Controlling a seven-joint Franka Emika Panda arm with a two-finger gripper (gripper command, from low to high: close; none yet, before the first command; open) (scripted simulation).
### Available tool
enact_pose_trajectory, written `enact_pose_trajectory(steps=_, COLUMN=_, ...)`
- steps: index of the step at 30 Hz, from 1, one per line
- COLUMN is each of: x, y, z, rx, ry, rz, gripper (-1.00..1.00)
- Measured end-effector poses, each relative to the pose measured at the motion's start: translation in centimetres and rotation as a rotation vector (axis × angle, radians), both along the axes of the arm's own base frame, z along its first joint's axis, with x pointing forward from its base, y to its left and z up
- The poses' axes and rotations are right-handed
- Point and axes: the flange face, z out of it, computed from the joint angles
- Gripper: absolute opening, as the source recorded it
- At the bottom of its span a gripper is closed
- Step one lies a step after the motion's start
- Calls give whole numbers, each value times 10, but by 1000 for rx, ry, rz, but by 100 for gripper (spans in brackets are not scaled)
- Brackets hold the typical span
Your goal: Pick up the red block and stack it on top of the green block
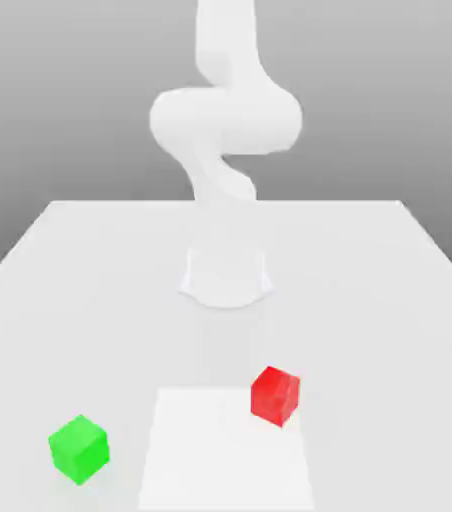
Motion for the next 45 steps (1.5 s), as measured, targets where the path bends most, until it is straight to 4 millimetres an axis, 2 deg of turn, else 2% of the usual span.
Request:
enact_pose_trajectory(steps=4, x=37, y=19, z=-99, rx=54, ry=148, rz=-83, gripper=0)
enact_pose_trajectory(steps=6, x=46, y=26, z=-149, rx=78, ry=221, rz=-128, gripper=0)
enact_pose_trajectory(steps=9, x=49, y=35, z=-224, rx=111, ry=331, rz=-201, gripper=0)
enact_pose_trajectory(steps=13, x=31, y=45, z=-325, rx=151, ry=485, rz=-312, gripper=0)
enact_pose_trajectory(steps=17, x=-14, y=54, z=-428, rx=184, ry=656, rz=-446, gripper=0)
enact_pose_trajectory(steps=18, x=-21, y=55, z=-446, rx=189, ry=680, rz=-466, gripper=0)
enact_pose_trajectory(steps=20, x=-26, y=56, z=-469, rx=194, ry=697, rz=-482, gripper=0)
enact_pose_trajectory(steps=24, x=-29, y=56, z=-504, rx=195, ry=704, rz=-487, gripper=0)
enact_pose_trajectory(steps=25, x=-30, y=56, z=-513, rx=193, ry=704, rz=-487, gripper=-100)
enact_pose_trajectory(steps=32, x=-30, y=56, z=-514, rx=193, ry=703, rz=-487, gripper=-100)
enact_pose_trajectory(steps=40, x=-28, y=53, z=-456, rx=193, ry=702, rz=-490, gripper=-100)
enact_pose_trajectory(steps=42, x=-6, y=14, z=-446, rx=220, ry=700, rz=-541, gripper=-100)
enact_pose_trajectory(steps=45, x=25, y=-57, z=-434, rx=250, ry=695, rz=-600, gripper=-100)
